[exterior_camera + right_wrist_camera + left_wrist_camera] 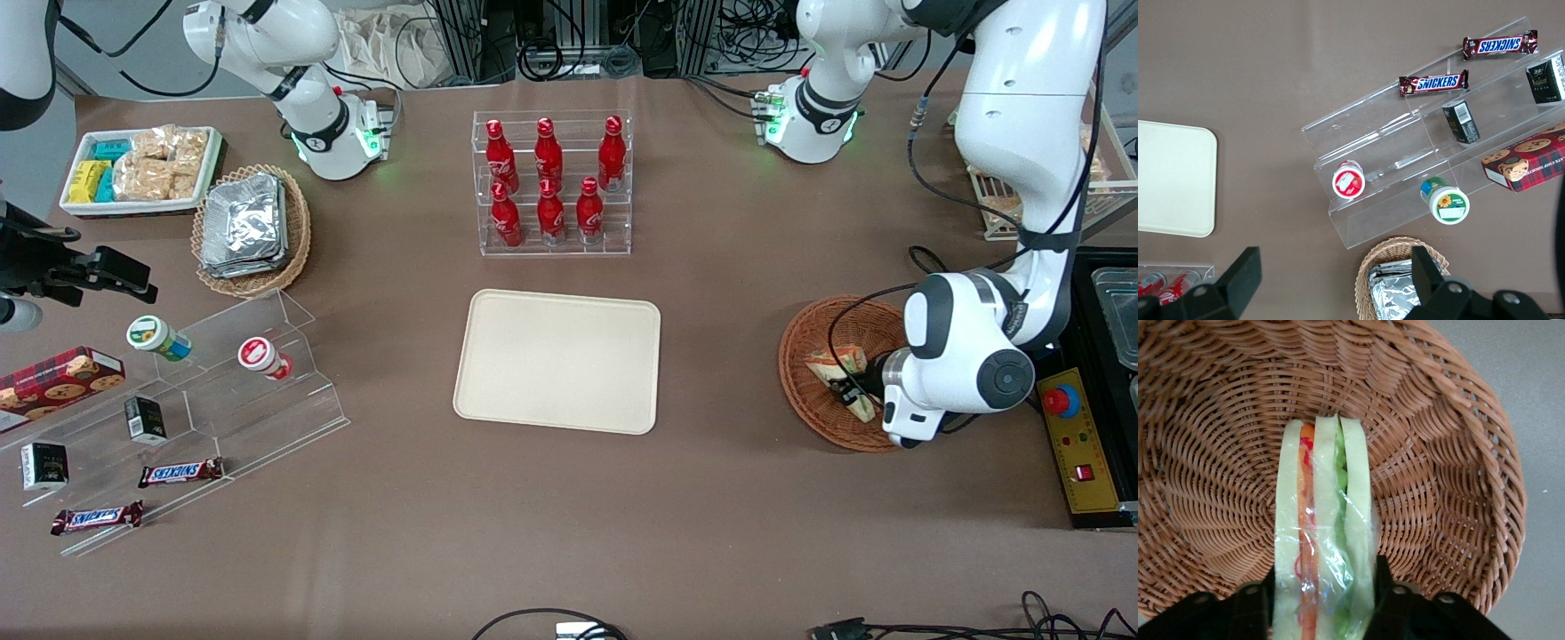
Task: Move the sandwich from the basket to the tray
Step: 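Lift the sandwich out of the basket and carry it toward the cream tray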
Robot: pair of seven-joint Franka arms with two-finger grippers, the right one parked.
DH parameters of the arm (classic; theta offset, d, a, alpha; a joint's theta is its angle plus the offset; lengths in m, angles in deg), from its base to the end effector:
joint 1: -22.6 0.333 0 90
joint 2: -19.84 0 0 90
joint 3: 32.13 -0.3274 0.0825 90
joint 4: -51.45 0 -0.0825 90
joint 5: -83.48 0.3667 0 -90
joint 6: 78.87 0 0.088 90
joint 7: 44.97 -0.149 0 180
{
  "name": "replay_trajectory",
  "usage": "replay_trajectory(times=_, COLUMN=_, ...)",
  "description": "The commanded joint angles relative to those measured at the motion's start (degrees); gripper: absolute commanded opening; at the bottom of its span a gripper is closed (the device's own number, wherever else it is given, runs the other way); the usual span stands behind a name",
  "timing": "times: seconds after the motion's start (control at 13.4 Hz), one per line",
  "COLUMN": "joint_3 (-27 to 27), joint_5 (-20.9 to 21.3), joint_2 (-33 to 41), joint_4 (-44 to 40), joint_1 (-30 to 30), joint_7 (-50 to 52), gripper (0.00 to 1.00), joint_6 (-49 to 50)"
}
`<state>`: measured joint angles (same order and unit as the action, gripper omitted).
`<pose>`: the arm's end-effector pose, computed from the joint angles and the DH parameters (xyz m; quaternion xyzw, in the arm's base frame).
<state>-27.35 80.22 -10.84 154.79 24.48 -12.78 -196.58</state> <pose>0.6011 -0.0338 0.2106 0.9518 0.2688 -0.1481 0.0003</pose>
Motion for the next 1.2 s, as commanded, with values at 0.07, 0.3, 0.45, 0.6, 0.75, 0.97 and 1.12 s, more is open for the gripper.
replay_trajectory(times=0.07, joint_3=0.0, joint_5=-0.5, joint_2=1.1, joint_4=-0.2, joint_1=-0.4, joint_7=0.8, gripper=0.46, joint_6=0.2)
replay_trajectory(times=0.3, joint_3=0.7, joint_5=-0.2, joint_2=5.1, joint_4=-2.9, joint_1=-0.3, joint_7=-0.6, gripper=0.41, joint_6=5.3)
replay_trajectory(times=0.45, joint_3=2.3, joint_5=0.1, joint_2=6.3, joint_4=-6.8, joint_1=-0.3, joint_7=-0.7, gripper=0.29, joint_6=9.8)
replay_trajectory(times=0.6, joint_3=3.9, joint_5=0.1, joint_2=6.9, joint_4=-11.2, joint_1=-0.3, joint_7=-1.1, gripper=0.2, joint_6=13.8)
replay_trajectory(times=0.75, joint_3=5.8, joint_5=0.0, joint_2=7.7, joint_4=-14.6, joint_1=-0.3, joint_7=-1.4, gripper=0.2, joint_6=16.0)
replay_trajectory(times=0.97, joint_3=10.4, joint_5=0.0, joint_2=7.7, joint_4=-17.9, joint_1=-0.3, joint_7=-1.2, gripper=0.22, joint_6=15.9)
replay_trajectory(times=1.12, joint_3=13.8, joint_5=0.4, joint_2=7.5, joint_4=-18.4, joint_1=-0.2, joint_7=-1.6, gripper=0.24, joint_6=15.1)
